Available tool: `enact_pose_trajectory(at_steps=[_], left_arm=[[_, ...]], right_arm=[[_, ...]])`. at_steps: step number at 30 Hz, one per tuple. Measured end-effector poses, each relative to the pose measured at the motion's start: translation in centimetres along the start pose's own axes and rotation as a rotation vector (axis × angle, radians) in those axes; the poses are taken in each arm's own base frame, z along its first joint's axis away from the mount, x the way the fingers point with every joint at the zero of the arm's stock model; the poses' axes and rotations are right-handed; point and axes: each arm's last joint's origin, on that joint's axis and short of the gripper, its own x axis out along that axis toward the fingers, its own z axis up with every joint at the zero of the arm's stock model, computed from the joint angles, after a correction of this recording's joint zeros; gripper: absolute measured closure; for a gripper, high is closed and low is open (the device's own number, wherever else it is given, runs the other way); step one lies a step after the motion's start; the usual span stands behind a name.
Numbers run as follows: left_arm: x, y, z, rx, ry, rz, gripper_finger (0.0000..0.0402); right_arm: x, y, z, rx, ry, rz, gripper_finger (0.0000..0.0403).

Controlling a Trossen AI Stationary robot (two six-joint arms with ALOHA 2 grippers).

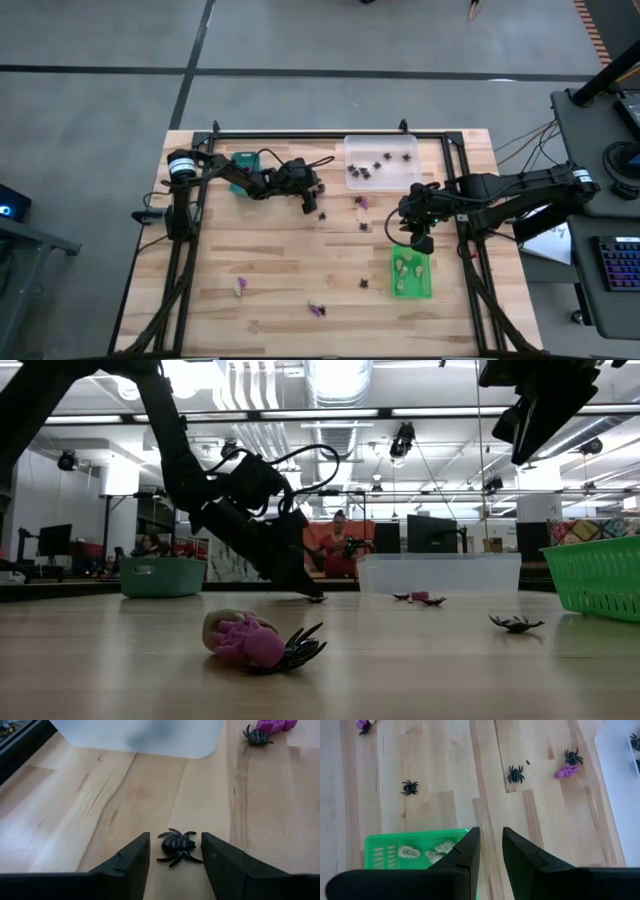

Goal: Sort Halloween decoration
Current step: Put the black spider toy into the white bin

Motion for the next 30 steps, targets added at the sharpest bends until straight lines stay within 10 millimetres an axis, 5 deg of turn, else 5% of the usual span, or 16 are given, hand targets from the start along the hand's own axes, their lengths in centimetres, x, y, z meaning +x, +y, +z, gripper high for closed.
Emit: enact_pose_trajectory(at_steps=[13, 30], left_arm=[[0.0, 0.1, 0.0, -0.010, 0.005, 0.013, 0.0318], [-2.2, 0.6, 2.8, -0.023, -0.090, 0.024, 0.0325]], right_arm=[[0.0, 0.0, 0.1, -0.001, -0.006, 0.002, 0.0330], [0.0, 0.0, 0.1, 0.000, -0.010, 0.003, 0.0330]])
